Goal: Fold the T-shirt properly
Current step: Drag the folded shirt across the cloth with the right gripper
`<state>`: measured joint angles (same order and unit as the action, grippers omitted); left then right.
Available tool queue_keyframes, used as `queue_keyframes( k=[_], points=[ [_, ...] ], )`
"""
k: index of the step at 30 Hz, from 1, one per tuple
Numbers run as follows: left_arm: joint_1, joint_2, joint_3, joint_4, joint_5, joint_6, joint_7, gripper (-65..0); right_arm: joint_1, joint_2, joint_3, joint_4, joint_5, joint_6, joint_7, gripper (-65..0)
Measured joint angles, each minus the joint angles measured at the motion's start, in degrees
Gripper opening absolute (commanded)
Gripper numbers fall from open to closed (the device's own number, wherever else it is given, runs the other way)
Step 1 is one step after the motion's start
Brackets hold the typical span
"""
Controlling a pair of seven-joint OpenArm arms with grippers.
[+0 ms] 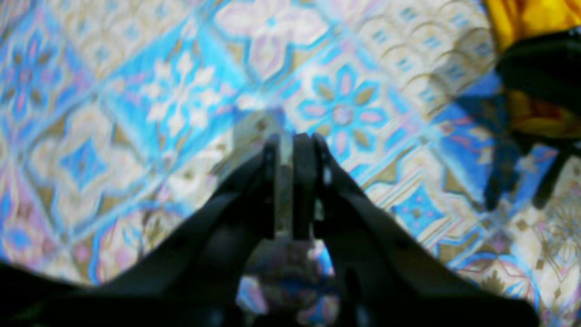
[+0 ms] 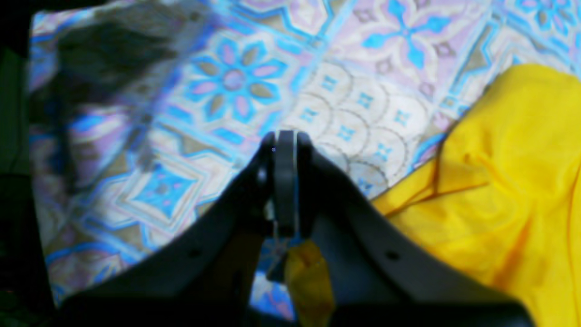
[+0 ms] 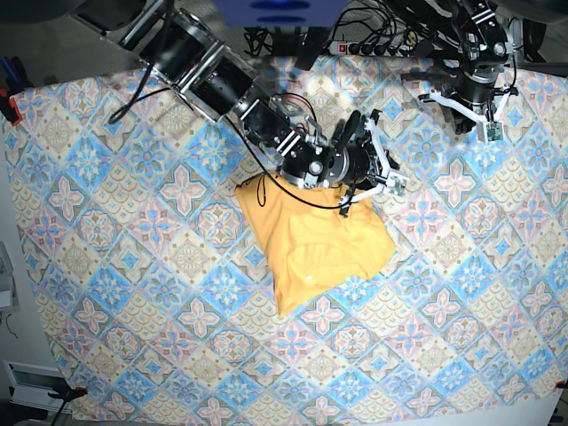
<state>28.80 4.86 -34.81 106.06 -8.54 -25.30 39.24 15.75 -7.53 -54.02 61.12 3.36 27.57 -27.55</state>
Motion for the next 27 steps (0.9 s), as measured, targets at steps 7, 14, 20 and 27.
queue_keyframes(
  k=[7,14,20,27],
  points=[
    [-0.02,4.79,-2.82,0.02,0.15,0.15,-0.15,-61.0,4.74,-0.55,0.13,-12.94,0.07,-0.79,7.3,-63.9],
    [-0.04,4.33,-2.78,0.0,0.15,0.2,-0.26,-61.1,7.45,-1.25,3.3,-23.39,0.98,-2.29,14.78,-63.9],
    [-0.17,4.35,-2.51,-0.04,0.15,0.04,-0.24,-61.1,8.61,-1.42,9.03,-27.93,1.6,-5.33,18.93,-63.9],
    [-0.17,4.35,-2.64,-0.04,-4.24,0.04,-0.26,-61.1,11.15,0.79,13.53,-29.0,0.96,-6.84,17.86,-63.9]
  ],
)
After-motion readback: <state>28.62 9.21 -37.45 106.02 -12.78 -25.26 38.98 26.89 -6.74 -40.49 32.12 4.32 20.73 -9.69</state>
